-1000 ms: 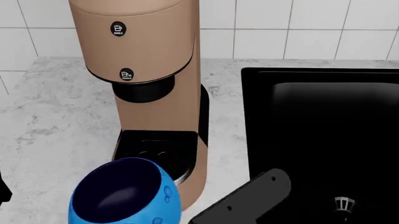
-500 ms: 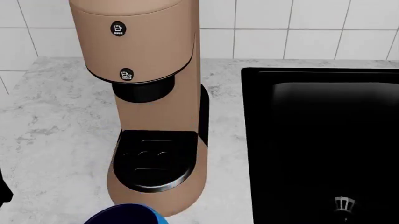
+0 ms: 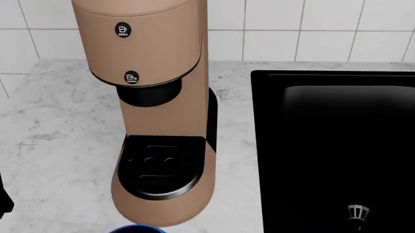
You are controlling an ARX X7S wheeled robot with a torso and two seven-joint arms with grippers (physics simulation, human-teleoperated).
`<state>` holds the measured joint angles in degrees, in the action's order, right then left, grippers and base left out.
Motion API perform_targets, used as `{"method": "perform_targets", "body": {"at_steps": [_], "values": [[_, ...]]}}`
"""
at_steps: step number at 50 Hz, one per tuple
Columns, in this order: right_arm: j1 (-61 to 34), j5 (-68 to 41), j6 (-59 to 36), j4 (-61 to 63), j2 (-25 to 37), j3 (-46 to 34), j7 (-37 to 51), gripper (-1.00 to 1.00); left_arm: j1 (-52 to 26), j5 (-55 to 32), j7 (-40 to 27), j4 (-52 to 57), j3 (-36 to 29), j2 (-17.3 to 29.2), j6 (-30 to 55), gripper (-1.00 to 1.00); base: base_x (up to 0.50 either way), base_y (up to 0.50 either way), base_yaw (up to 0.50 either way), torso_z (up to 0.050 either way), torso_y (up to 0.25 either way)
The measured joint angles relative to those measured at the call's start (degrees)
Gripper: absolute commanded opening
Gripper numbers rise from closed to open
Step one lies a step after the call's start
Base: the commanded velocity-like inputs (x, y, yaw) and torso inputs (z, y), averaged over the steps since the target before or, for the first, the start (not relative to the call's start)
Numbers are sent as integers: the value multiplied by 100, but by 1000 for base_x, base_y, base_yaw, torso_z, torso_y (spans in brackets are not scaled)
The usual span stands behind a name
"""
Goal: Pick the mug from under the coffee machine dispenser and place it on the counter.
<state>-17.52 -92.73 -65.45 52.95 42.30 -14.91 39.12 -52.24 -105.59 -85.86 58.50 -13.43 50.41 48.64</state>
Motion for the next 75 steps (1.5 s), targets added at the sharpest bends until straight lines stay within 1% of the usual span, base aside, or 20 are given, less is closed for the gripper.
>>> {"method": "perform_targets", "body": {"at_steps": [4, 5, 16, 38, 44, 51, 59, 63, 68, 75], "values": [[75, 75, -16, 4, 9, -15, -35, -100, 0, -3, 0, 2, -1, 0, 0, 100, 0, 0, 0, 0, 0], [86, 84, -23, 8, 13, -23, -34, 100, -2, -5, -1, 1, -2, 0, 0, 100, 0, 0, 0, 0, 0], [20, -54, -82, 56, 114, -112, 132, 100, -28, -3, 7, -14, -11, -6, 7, 100, 0, 0, 0, 0, 0], [-711, -1371, 103, 448, 450, -368, 1065, 100, -72, 51, 5, -51, -75, -64, 21, 100, 0, 0, 0, 0, 0], [-768, -1739, 85, 557, 453, -255, 1311, 100, -82, 54, -10, -45, -98, -72, 20, 100, 0, 0, 0, 0, 0], [-821, -2586, -204, 627, 243, 141, 1985, 100, -85, 64, -12, -40, -112, -71, 18, 100, 0, 0, 0, 0, 0], [-1099, -4040, -480, 666, -226, 447, 3410, 100, -75, 94, 3, -44, -122, -74, 19, 100, 0, 0, 0, 0, 0], [-1247, -4622, -545, 679, -386, 566, 3959, 100, -68, 113, 10, -46, -127, -80, 17, 100, 0, 0, 0, 0, 0], [-1506, -5201, -523, 689, -446, 726, 4401, 100, -61, 130, 17, -50, -134, -89, 14, 100, 0, 0, 0, 0, 0], [-1874, -5759, -426, 697, -376, 926, 4744, 100, -63, 140, 23, -55, -148, -96, 9, 100, 0, 0, 0, 0, 0]]}}
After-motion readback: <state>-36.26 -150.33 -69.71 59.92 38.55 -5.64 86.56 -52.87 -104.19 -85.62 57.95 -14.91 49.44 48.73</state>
